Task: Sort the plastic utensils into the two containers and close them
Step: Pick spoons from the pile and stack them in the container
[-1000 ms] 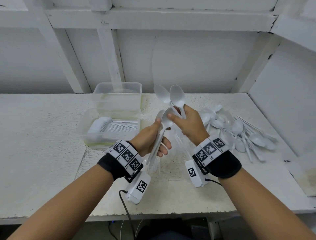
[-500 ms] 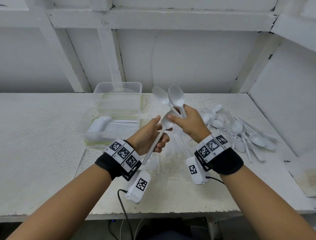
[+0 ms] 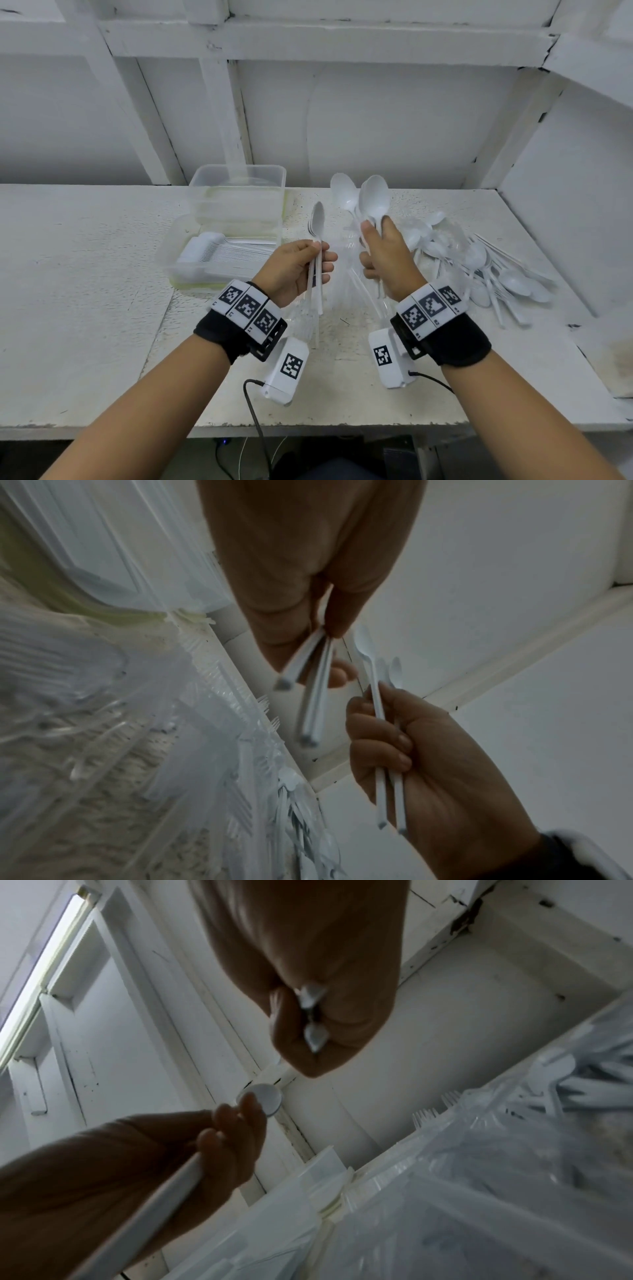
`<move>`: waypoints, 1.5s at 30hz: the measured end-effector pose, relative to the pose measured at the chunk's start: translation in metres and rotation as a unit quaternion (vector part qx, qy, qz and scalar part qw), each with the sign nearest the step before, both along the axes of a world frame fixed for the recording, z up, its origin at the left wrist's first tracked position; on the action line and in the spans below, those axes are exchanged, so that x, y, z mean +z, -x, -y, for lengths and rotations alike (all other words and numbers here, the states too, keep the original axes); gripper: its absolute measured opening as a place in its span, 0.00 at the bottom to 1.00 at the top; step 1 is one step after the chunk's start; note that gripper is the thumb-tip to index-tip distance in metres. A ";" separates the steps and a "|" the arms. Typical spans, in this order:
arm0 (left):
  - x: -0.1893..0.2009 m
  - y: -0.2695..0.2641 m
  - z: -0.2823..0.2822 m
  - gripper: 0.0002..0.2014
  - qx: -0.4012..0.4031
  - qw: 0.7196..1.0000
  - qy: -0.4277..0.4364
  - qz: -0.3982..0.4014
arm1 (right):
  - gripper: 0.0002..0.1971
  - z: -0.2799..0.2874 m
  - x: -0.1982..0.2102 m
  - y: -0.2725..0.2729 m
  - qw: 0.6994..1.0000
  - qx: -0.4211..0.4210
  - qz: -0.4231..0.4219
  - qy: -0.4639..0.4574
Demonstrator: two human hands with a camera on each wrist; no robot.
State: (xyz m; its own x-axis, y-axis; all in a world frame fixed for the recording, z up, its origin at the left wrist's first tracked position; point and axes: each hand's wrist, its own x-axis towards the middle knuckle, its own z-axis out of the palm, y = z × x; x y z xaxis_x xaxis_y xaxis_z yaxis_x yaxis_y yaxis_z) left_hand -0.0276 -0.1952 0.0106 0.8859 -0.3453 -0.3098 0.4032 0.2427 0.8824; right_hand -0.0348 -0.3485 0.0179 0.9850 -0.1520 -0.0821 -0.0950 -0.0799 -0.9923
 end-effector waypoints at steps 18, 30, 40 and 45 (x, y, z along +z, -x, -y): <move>-0.004 0.010 0.028 0.11 0.081 0.992 -0.083 0.057 | 0.09 -0.035 -0.020 0.022 0.988 0.023 0.037 0.148; -0.005 0.008 0.019 0.07 0.094 0.994 -0.043 0.023 | 0.06 -0.028 -0.013 0.023 0.993 -0.006 0.049 0.111; -0.005 0.010 0.020 0.08 0.069 0.997 -0.003 0.037 | 0.08 -0.036 -0.016 0.010 0.971 -0.009 0.105 0.214; -0.005 0.009 0.018 0.11 0.066 0.997 -0.012 0.038 | 0.14 -0.037 -0.019 0.006 0.953 0.002 0.105 0.285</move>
